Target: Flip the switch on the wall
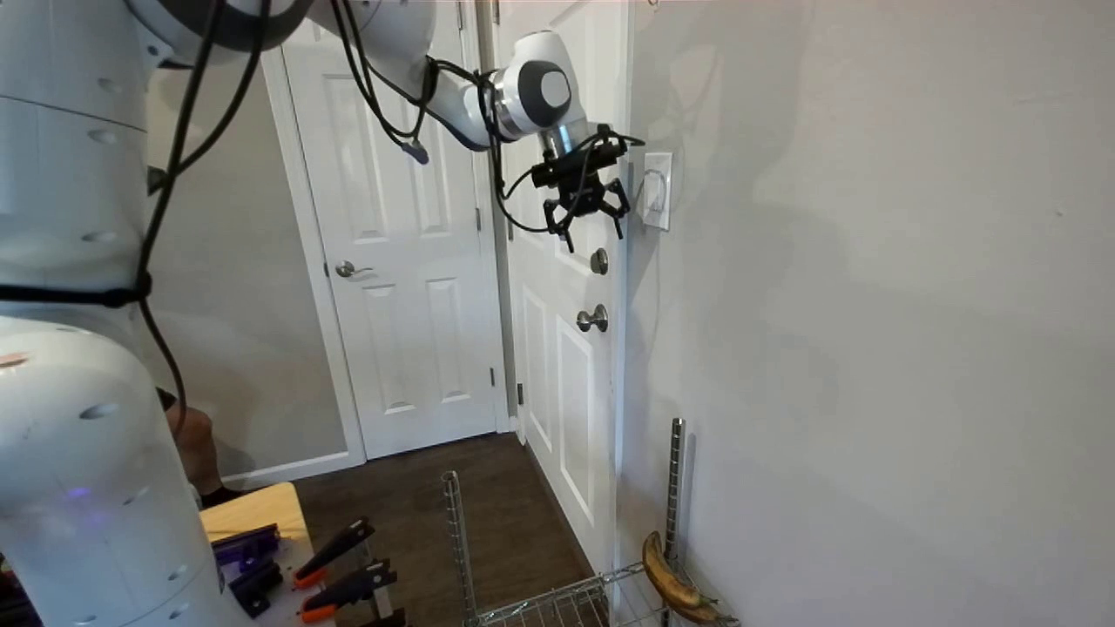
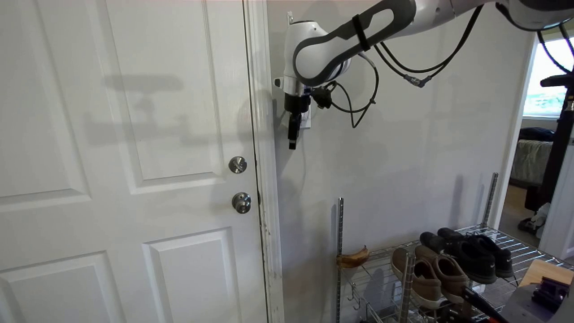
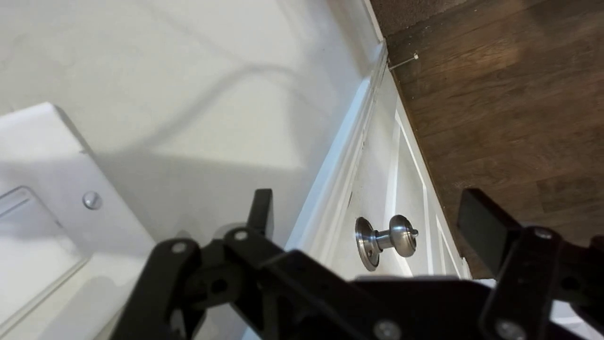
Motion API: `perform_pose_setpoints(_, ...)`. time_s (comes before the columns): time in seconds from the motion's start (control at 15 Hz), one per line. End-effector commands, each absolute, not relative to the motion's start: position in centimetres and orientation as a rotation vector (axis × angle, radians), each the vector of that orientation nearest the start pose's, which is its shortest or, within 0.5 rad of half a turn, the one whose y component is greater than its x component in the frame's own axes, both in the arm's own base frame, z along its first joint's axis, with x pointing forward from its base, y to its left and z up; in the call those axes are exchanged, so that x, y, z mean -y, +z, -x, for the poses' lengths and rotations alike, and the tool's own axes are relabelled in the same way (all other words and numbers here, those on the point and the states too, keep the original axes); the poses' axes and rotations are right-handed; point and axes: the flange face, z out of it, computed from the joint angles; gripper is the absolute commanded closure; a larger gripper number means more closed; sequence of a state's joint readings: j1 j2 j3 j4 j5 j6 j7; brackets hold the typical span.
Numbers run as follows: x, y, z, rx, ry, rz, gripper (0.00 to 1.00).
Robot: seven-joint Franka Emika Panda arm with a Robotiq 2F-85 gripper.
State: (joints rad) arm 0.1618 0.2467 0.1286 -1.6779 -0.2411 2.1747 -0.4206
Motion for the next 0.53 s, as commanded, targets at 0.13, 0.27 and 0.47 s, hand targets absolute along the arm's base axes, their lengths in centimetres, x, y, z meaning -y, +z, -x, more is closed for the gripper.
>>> perform_pose_setpoints(0.13,-16.9,49.3,-60.0,1.141,-0.429,3.08,0.0)
perform_pose_setpoints(0.27,-17.1,49.6,-58.4,1.081,-0.439,3.099,0.0)
perform_pose_setpoints(0.47,-17.2,50.4,-57.3,1.092,-0.499,3.109,0.0)
